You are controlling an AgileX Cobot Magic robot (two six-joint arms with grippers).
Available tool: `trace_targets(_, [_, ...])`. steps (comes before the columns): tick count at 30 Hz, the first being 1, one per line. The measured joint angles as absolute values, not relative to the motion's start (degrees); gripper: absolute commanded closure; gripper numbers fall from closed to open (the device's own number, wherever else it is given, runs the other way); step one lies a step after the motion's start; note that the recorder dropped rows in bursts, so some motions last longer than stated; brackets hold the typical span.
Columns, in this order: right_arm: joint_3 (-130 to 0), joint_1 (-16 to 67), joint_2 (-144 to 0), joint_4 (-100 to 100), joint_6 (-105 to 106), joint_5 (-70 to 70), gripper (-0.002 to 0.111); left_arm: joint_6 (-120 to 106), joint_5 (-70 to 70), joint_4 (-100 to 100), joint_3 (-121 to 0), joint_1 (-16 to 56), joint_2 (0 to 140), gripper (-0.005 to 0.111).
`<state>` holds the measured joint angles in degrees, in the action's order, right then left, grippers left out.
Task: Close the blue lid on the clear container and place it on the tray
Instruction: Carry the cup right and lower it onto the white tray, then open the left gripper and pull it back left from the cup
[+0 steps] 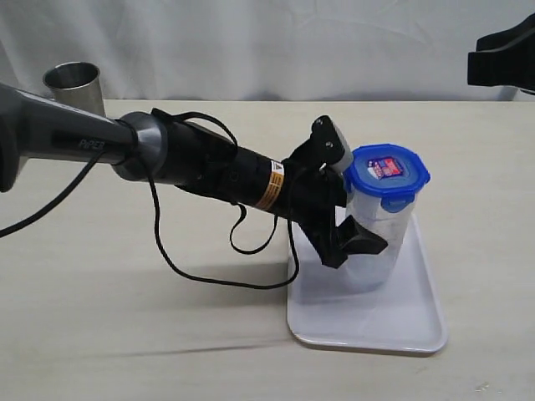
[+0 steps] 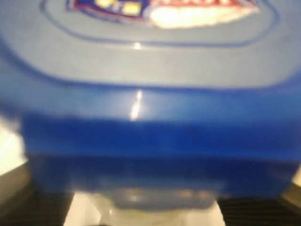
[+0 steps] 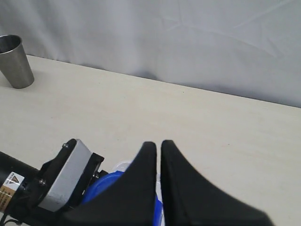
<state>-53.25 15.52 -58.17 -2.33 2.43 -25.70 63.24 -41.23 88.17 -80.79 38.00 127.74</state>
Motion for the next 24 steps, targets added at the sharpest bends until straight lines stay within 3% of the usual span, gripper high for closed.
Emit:
trace_targets(8, [-53.18, 15.52, -58.17, -2.33, 2.33, -25.8, 0.104, 63.33, -41.17, 89.69, -80.79, 38.0, 128.72, 0.105])
trace_targets(12, [-53.18, 15.52, -58.17, -2.33, 2.33, -25.8, 0.104, 63.33, -41.06, 89.91, -80.79, 38.0, 128.72, 0.082])
trace_targets(15, [-53.18, 15.52, -58.17, -2.33, 2.33, -25.8, 0.104, 63.33, -41.06, 90.06, -80.79, 38.0, 128.72, 0.047])
trace_targets(18, [-53.18, 15.52, -58.17, -2.7, 2.33, -25.93, 0.104, 63.33, -41.06, 90.3, -80.79, 38.0, 128.72, 0.023])
trace_targets(24, [-53.18, 15.52, -58.17, -3.32, 2.33, -26.39, 0.104, 63.59, -39.33, 92.6, -80.77, 38.0, 129.12, 0.019])
